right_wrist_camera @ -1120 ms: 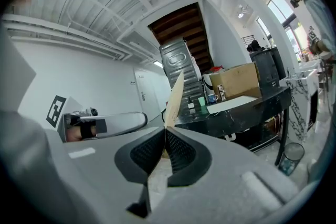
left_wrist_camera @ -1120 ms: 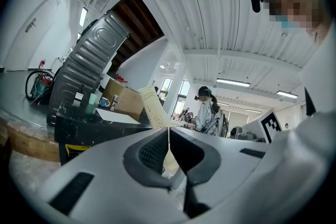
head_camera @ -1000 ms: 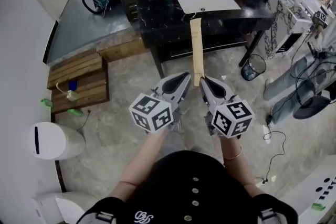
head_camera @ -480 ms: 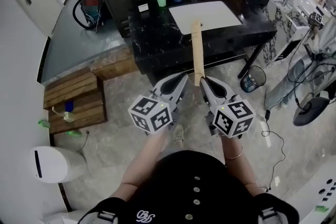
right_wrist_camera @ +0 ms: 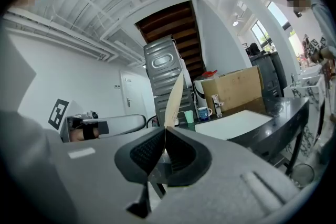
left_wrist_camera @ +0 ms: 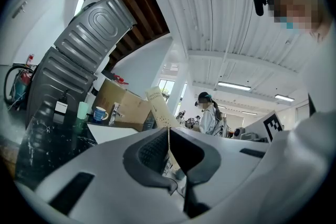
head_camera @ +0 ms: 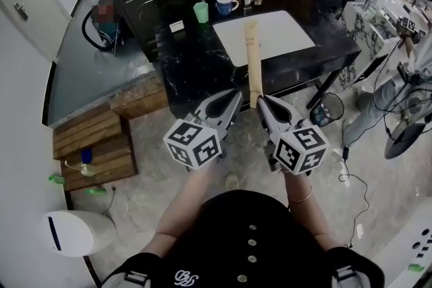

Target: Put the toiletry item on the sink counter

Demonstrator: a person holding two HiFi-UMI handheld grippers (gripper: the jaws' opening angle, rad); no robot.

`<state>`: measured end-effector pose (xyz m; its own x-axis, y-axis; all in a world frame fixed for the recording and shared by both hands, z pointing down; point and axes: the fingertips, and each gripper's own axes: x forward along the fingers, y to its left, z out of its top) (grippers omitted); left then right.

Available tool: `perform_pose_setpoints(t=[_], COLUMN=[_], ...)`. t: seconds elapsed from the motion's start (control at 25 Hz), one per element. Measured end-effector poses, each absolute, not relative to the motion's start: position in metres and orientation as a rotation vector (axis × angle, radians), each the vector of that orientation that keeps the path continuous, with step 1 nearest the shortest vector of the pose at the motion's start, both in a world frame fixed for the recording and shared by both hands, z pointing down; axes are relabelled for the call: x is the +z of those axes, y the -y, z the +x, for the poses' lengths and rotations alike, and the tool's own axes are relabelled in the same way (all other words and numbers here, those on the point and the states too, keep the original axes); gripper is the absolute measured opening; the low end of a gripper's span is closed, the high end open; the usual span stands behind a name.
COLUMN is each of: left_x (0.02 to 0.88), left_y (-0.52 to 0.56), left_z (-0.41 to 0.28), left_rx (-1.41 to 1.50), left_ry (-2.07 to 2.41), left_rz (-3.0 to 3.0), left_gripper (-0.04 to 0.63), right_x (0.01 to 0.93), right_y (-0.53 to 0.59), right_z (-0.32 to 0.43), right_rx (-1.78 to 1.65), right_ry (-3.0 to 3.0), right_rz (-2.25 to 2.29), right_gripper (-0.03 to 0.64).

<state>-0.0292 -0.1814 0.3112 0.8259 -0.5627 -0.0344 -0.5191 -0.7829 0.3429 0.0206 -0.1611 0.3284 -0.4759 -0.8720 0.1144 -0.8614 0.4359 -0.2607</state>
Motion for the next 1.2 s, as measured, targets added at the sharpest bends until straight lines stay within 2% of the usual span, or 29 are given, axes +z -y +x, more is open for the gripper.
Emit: perform_pose_setpoints(t=[0.68,1.2], left_x=[0.342,0.356], left_y=[0.252,0.303], left_z=[-0.018,0.026], left_rx=[-0.121,-0.109], left_ry=[0.789,0.773], left_rz=[2.637,2.578], left_gripper=[0.017,0.017], right_x=[0.353,0.360], right_y=[0.218,0.271], right_z=[0.034,0.071], right_rx=[-0.600,-0.701], right_ry=[-2.557,-2.588], right_rz=[-1.598,-1.511], right_gripper=[0.006,0.006])
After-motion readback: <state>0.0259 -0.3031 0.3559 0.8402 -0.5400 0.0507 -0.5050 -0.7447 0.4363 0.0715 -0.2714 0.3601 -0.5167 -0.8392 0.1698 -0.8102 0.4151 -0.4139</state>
